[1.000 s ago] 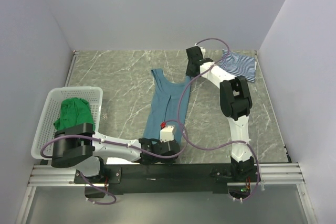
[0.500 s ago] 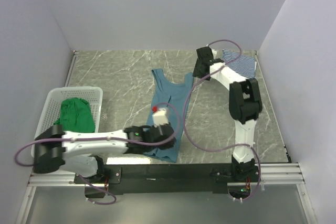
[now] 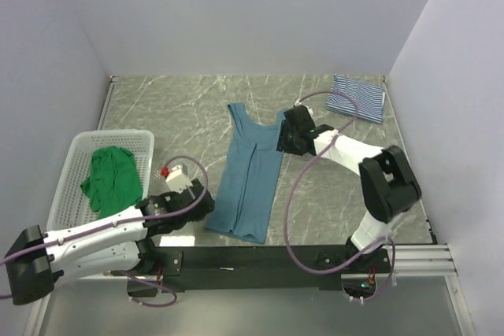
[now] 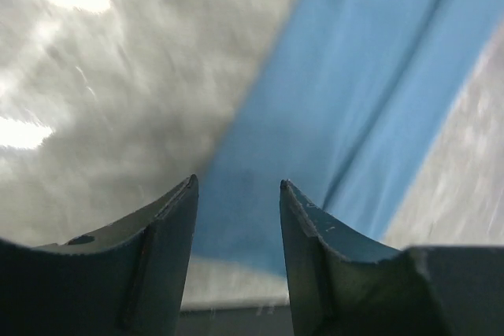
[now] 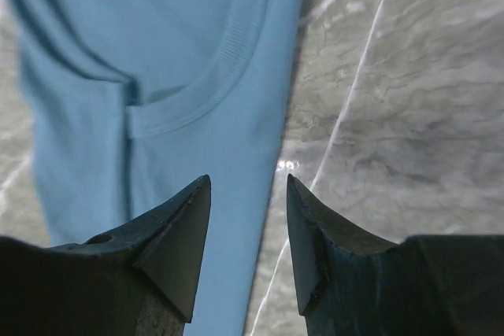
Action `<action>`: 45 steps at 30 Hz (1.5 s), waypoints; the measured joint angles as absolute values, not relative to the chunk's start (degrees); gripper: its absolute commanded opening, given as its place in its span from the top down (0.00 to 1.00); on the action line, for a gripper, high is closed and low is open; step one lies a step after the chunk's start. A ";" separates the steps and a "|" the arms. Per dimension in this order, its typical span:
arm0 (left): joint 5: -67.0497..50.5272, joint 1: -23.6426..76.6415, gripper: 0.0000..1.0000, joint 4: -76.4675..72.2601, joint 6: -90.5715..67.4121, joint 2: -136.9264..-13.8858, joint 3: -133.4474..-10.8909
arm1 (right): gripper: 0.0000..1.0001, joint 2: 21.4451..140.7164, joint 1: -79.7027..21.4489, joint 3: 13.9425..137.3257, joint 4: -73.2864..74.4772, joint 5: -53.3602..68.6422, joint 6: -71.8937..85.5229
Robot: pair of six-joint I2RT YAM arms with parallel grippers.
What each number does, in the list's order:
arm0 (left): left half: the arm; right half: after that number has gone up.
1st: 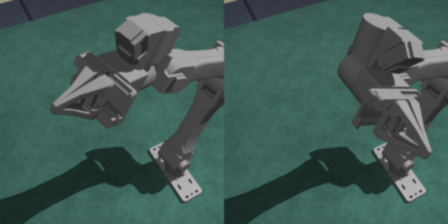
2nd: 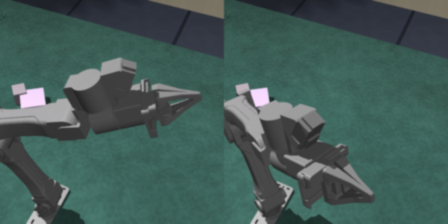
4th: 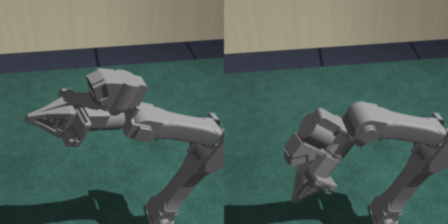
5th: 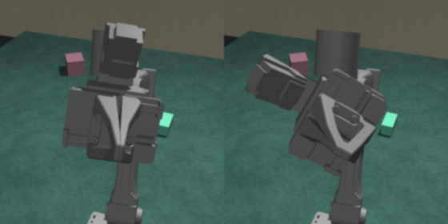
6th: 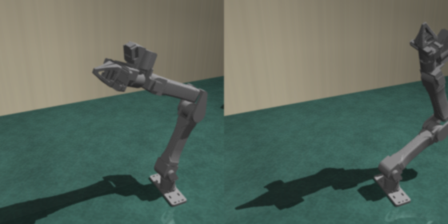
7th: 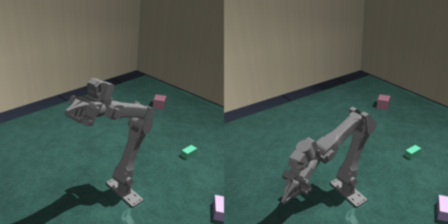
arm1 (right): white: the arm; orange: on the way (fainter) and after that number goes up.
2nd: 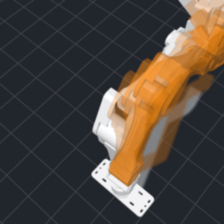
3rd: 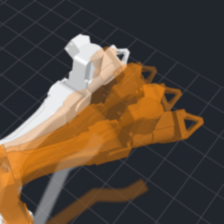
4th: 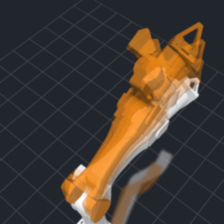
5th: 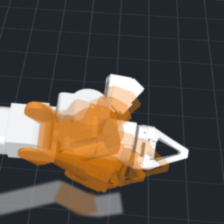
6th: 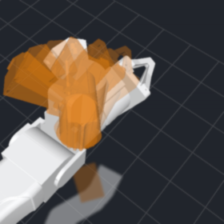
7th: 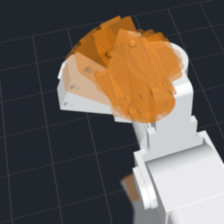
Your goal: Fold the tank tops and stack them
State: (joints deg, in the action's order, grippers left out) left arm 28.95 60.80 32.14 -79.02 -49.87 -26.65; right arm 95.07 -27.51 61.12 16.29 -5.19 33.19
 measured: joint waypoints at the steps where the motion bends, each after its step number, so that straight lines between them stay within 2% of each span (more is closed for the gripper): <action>1: 28.80 58.06 0.51 31.46 -78.32 -50.33 -26.72 | 0.50 96.82 -27.51 61.21 15.84 -4.78 33.36; 6: 26.57 49.36 0.53 27.66 -73.03 -57.69 -29.32 | 0.51 106.37 -27.35 65.73 16.75 -4.19 33.39; 7: 25.98 48.82 0.53 26.74 -72.10 -59.16 -29.74 | 0.54 107.61 -27.33 67.68 17.15 -4.47 33.30; 8: 25.30 48.47 0.53 25.89 -71.24 -60.14 -29.93 | 0.64 108.81 -27.24 69.56 17.21 -4.73 33.15; 10: 23.92 47.94 0.54 24.49 -69.73 -61.41 -29.98 | 0.73 111.46 -26.96 72.84 17.41 -5.19 32.62; 13: 21.78 46.87 0.55 22.44 -67.88 -61.73 -29.98 | 0.80 115.59 -26.13 78.48 19.16 -5.82 32.10; 17: 19.68 45.50 0.55 19.49 -65.76 -62.41 -29.98 | 0.81 121.36 -24.47 87.55 23.00 -7.49 30.65; 19: 18.65 45.01 0.55 18.13 -64.90 -63.53 -30.02 | 0.76 124.97 -23.51 93.36 25.17 -8.16 29.65; 20: 17.91 44.84 0.55 17.58 -64.31 -64.38 -30.20 | 0.67 126.76 -22.94 96.53 26.22 -8.58 29.02; 22: 16.14 44.71 0.53 15.97 -63.61 -65.65 -30.24 | 0.56 129.49 -21.98 101.12 27.55 -9.41 27.77; 23: 15.35 44.71 0.53 15.29 -63.26 -66.08 -30.24 | 0.46 130.13 -21.65 102.43 28.23 -9.74 27.14; 25: 13.06 44.71 0.52 13.15 -62.54 -66.70 -30.09 | 0.40 130.06 -21.30 102.50 28.77 -10.52 26.06; 28: 9.63 44.80 0.52 8.62 -62.06 -67.13 -28.51 | 0.38 126.96 -20.95 97.91 28.34 -11.29 25.32; 33: 7.07 46.33 0.51 5.04 -62.39 -67.16 -23.64 | 0.39 114.67 -20.97 84.58 28.18 -11.18 26.02; 40: 6.87 49.23 0.44 0.21 -63.26 -66.67 -21.50 | 0.41 89.91 -23.99 57.74 19.99 -9.17 31.00; 45: 6.92 49.80 0.48 -3.44 -64.84 -66.61 -19.84 | 0.41 80.60 -30.17 39.09 15.55 -6.17 36.77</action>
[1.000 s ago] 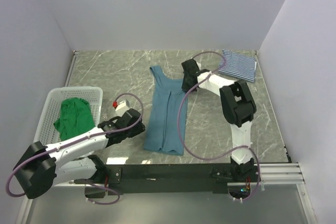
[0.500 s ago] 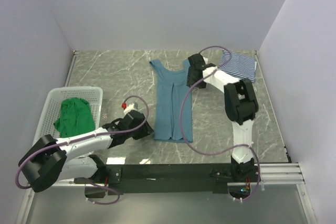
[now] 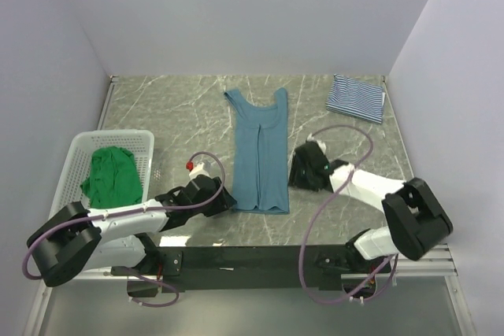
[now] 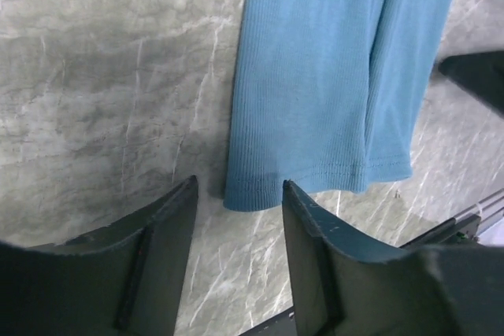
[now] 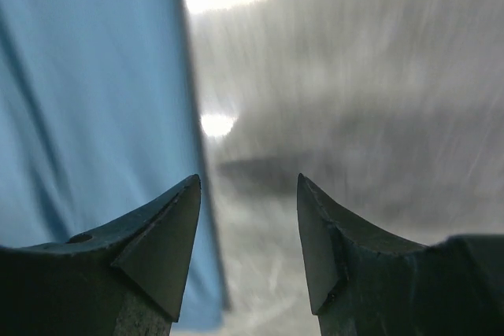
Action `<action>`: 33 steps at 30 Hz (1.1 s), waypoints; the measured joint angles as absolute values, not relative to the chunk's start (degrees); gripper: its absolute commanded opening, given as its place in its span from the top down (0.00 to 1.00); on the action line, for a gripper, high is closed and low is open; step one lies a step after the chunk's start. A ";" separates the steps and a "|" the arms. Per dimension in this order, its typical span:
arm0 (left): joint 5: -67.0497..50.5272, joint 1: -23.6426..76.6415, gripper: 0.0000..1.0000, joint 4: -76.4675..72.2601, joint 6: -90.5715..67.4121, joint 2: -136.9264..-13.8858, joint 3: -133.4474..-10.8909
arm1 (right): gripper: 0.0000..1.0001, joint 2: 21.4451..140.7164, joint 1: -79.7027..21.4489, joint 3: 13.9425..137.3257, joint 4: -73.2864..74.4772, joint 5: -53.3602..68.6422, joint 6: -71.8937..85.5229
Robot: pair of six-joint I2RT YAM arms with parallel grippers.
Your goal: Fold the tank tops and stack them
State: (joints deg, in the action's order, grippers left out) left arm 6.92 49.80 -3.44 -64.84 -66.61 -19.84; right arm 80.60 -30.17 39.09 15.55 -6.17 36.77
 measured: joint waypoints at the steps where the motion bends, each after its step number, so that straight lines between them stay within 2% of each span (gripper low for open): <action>1: 7.14 50.00 0.48 -3.64 -65.25 -66.92 -19.84 | 0.41 79.02 -32.12 36.16 14.98 -6.28 38.17; 6: 9.26 51.86 0.50 -4.05 -67.24 -68.73 -20.60 | 0.41 70.41 -39.38 28.62 10.96 -5.85 44.82; 16: 14.72 56.03 0.54 -3.22 -70.46 -71.81 -22.79 | 0.39 56.38 -42.04 18.98 11.38 -5.50 53.15; 24: 17.85 58.30 0.67 -2.46 -72.73 -74.24 -24.36 | 0.40 54.68 -46.59 17.54 11.07 -5.65 57.49; 26: 18.17 58.48 0.73 -2.07 -73.14 -74.32 -24.36 | 0.43 55.96 -48.18 17.54 9.50 -5.78 58.57; 29: 18.63 58.61 0.79 -1.48 -73.32 -74.41 -24.38 | 0.52 58.37 -49.65 17.56 6.76 -6.04 60.20; 30: 18.79 58.65 0.80 -1.28 -73.25 -74.39 -24.38 | 0.60 59.16 -49.84 17.58 5.85 -6.09 60.69; 33: 18.96 58.76 0.87 -1.06 -73.23 -74.41 -24.38 | 0.74 60.69 -50.17 17.56 4.93 -6.44 61.71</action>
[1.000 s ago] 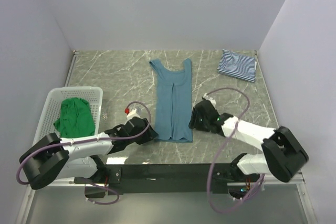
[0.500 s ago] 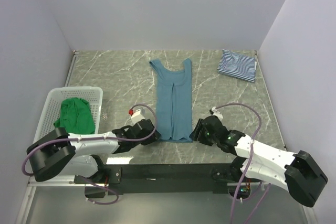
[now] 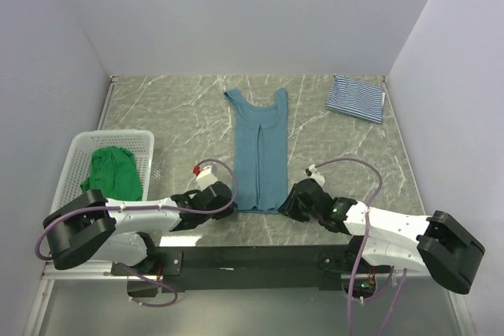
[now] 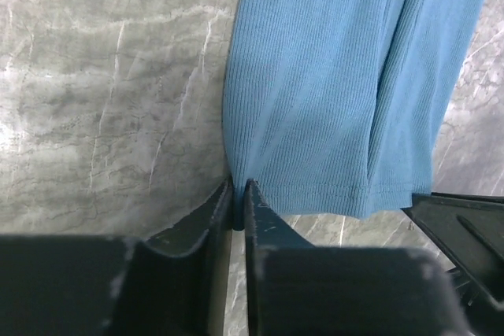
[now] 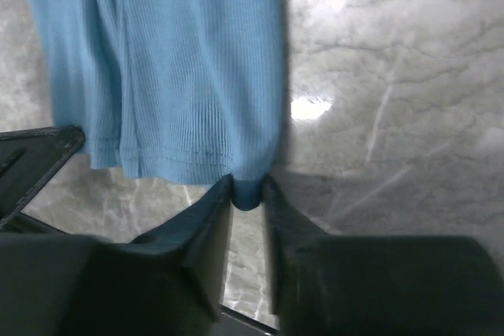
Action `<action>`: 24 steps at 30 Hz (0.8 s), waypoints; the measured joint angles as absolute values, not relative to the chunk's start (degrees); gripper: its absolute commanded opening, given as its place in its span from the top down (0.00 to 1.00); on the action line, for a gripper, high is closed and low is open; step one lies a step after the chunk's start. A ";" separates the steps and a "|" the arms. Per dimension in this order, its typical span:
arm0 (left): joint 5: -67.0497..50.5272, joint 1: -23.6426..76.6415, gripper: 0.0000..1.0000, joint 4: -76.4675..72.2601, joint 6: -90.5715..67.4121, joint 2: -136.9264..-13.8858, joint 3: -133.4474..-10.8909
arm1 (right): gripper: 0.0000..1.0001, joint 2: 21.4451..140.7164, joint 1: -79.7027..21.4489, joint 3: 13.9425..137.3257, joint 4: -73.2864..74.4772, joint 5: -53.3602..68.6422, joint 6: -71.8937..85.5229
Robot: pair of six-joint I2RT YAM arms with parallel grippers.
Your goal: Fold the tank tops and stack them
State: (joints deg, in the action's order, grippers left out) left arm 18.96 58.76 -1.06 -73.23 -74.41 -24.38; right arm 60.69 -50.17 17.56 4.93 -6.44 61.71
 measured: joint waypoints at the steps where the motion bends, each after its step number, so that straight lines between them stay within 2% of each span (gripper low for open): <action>1: 18.96 58.87 0.89 -1.06 -73.17 -74.41 -24.38 | 0.76 60.80 -50.24 17.56 5.04 -6.66 61.93; 2: 19.00 58.98 0.92 -1.06 -73.14 -74.39 -24.40 | 0.80 60.90 -50.28 17.50 5.17 -6.76 62.13; 3: 19.14 59.09 0.94 -1.06 -73.10 -74.37 -24.40 | 0.89 60.90 -50.39 17.45 5.32 -7.03 62.08; 6: 19.40 59.66 0.99 -1.02 -73.03 -74.24 -24.40 | 1.00 60.62 -50.89 17.43 6.04 -7.86 62.06; 11: 19.92 62.83 0.99 0.43 -73.45 -73.49 -24.43 | 1.00 58.19 -53.71 17.43 9.65 -9.74 62.50; 20: 21.26 75.72 0.99 11.03 -81.19 -68.34 -24.43 | 1.00 49.63 -70.13 17.56 24.10 -15.66 69.89; 24: 21.52 77.78 0.99 15.53 -83.15 -66.06 -24.45 | 1.00 48.51 -73.01 18.90 29.26 -17.76 72.25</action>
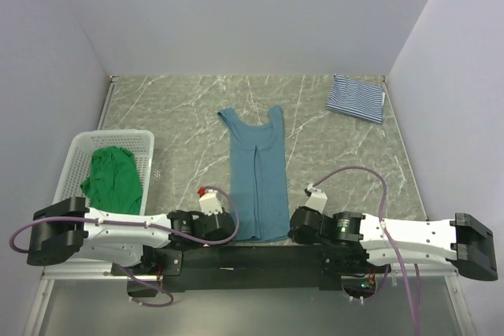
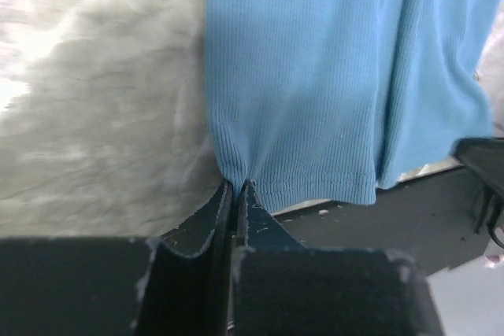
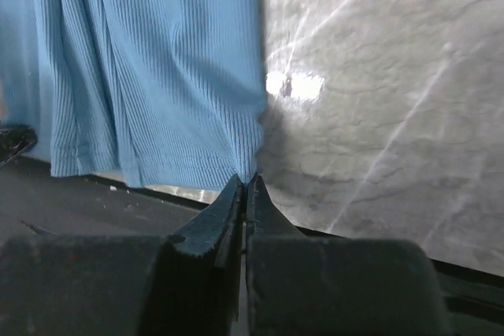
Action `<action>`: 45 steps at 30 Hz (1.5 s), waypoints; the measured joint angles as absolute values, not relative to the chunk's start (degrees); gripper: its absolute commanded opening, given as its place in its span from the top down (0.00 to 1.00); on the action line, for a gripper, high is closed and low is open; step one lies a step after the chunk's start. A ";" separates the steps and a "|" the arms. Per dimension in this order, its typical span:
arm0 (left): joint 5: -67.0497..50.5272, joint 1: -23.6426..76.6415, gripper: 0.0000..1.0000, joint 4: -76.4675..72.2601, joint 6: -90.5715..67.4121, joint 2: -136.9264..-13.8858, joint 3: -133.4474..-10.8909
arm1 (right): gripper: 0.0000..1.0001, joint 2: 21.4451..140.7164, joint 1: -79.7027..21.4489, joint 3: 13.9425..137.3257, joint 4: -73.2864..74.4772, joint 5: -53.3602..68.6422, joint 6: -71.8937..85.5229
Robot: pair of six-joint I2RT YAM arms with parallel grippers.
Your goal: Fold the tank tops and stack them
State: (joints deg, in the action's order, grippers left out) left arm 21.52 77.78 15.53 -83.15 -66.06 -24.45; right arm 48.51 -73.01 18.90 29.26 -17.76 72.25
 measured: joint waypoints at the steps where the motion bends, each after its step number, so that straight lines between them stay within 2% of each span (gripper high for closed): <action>1: 21.82 77.84 0.99 16.49 -83.33 -65.67 -24.56 | 1.00 48.77 -73.06 19.59 30.09 -18.33 72.44; 7: 25.80 77.23 0.99 23.88 -83.68 -65.01 -29.80 | 1.00 52.14 -73.12 25.98 32.64 -22.00 71.96; 12: 27.33 73.03 0.99 24.27 -81.82 -64.64 -33.08 | 1.00 56.23 -71.42 30.76 32.58 -24.56 69.49; 25: 26.61 59.07 1.00 20.25 -70.74 -67.02 -37.36 | 1.00 65.65 -57.95 36.60 25.56 -24.80 56.53; 39: 17.28 38.89 0.99 10.17 -55.55 -90.21 -53.63 | 1.00 85.41 -37.95 51.62 14.98 -16.45 42.37; 41: 15.68 36.71 0.97 9.28 -53.82 -93.67 -56.25 | 0.93 88.33 -36.03 53.25 13.85 -14.87 41.23; 43: 14.35 35.11 0.90 8.73 -52.29 -96.84 -59.05 | 0.82 91.33 -34.28 54.92 13.02 -13.41 40.23; 44: 14.00 34.59 0.90 8.27 -51.64 -98.00 -60.03 | 0.80 92.58 -33.71 55.66 12.67 -12.82 39.64; 45: 13.50 34.15 0.82 7.66 -51.18 -99.04 -60.86 | 0.77 93.67 -33.15 56.27 12.32 -12.38 39.05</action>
